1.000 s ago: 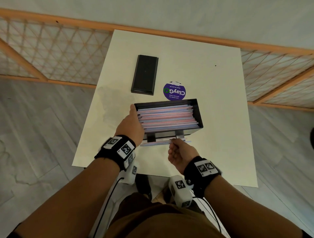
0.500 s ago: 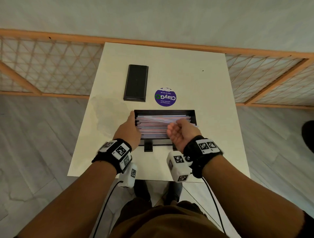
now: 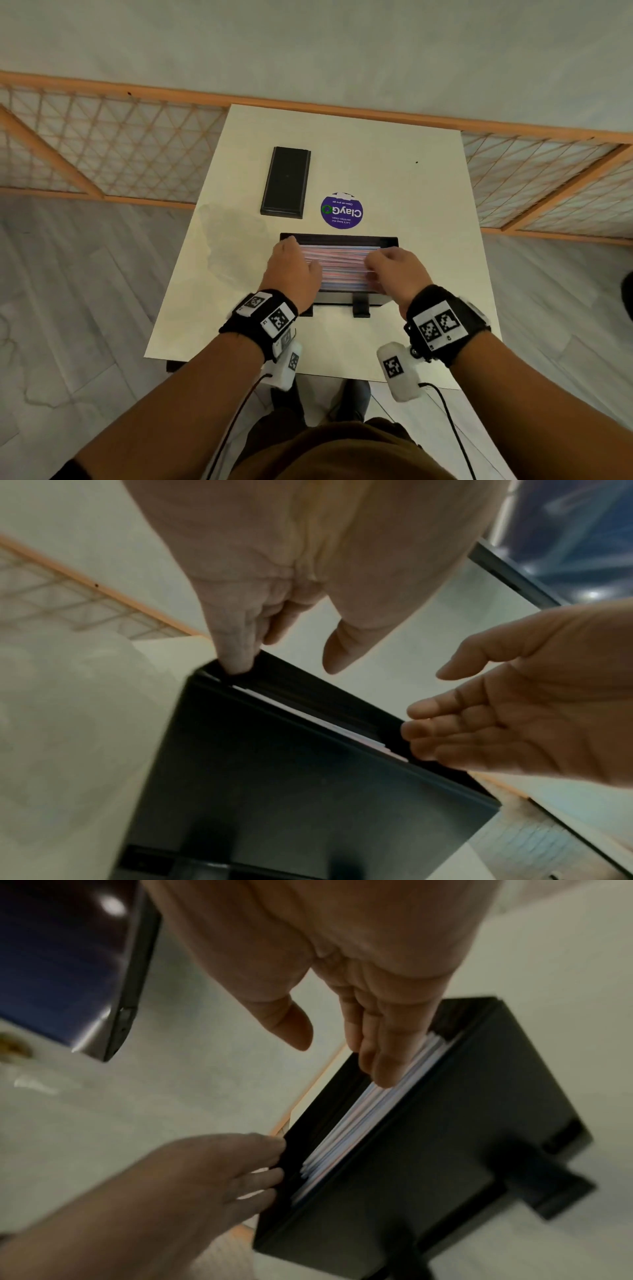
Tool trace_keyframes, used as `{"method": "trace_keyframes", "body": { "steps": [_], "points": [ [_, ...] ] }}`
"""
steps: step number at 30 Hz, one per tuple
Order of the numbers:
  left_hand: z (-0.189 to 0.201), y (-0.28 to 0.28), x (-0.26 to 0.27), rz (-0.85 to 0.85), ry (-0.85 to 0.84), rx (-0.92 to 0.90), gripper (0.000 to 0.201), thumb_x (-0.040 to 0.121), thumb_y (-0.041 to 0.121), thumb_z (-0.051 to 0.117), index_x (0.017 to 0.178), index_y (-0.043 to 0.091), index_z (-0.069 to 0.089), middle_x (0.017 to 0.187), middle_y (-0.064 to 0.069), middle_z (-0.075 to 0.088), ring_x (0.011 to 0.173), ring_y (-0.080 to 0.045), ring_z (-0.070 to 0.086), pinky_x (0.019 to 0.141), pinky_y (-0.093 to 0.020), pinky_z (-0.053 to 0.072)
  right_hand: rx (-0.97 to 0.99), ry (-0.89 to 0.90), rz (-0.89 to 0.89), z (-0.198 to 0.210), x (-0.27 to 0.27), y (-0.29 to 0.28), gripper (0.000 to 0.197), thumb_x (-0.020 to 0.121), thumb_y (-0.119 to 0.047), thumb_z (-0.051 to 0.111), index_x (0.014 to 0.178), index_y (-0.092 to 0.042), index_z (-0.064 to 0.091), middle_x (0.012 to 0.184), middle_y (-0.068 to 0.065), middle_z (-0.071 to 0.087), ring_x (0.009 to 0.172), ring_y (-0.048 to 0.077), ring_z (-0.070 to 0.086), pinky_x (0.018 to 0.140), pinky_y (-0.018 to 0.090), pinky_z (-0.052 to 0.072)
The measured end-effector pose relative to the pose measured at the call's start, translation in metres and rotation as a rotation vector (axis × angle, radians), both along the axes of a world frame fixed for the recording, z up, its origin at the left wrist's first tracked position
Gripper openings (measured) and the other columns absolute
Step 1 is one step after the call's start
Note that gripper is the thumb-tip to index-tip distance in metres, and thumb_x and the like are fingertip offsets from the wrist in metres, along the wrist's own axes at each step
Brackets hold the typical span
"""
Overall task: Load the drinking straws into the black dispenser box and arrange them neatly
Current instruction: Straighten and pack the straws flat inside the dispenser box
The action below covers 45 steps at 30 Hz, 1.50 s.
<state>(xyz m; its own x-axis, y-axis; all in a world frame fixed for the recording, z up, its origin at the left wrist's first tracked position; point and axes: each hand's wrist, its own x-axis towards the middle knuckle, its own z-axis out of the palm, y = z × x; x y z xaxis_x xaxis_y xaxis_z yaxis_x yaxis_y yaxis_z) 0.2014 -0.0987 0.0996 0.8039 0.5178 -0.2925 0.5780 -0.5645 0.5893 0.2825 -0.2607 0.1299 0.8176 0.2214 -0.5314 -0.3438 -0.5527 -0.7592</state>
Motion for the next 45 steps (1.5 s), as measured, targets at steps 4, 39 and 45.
{"method": "trace_keyframes", "body": {
  "steps": [4,39,45],
  "points": [
    [-0.008,-0.019,0.016,0.128,0.050,-0.077,0.067,0.090,0.039,0.064,0.140,0.004,0.037,0.144,-0.014,0.042,0.127,-0.031,0.050,0.103,-0.045,0.048,-0.216,-0.172,0.208,-0.004,0.007,0.001,0.017,0.093,-0.028,0.053,0.079,-0.019,0.049,0.072,-0.005,0.050,0.064,0.010,0.047,0.056,0.024,0.034],
    [-0.031,-0.027,0.062,0.530,0.245,-0.150,0.106,0.076,0.050,0.073,0.154,0.000,0.020,0.157,-0.019,0.034,0.143,-0.037,0.036,0.117,-0.052,0.031,-0.367,-0.436,0.424,-0.035,0.002,0.006,0.048,0.094,-0.009,0.045,0.139,0.000,0.033,0.143,0.019,0.035,0.128,0.037,0.044,0.100,0.043,0.046],
    [-0.034,-0.020,0.065,0.552,0.291,-0.144,0.110,0.077,0.057,0.071,0.155,0.001,0.017,0.158,-0.020,0.032,0.143,-0.038,0.036,0.117,-0.052,0.032,-0.308,-0.378,0.499,-0.034,0.004,-0.003,0.057,0.090,-0.015,0.042,0.146,-0.008,0.031,0.152,0.012,0.033,0.134,0.031,0.045,0.105,0.046,0.047]
  ]
}}
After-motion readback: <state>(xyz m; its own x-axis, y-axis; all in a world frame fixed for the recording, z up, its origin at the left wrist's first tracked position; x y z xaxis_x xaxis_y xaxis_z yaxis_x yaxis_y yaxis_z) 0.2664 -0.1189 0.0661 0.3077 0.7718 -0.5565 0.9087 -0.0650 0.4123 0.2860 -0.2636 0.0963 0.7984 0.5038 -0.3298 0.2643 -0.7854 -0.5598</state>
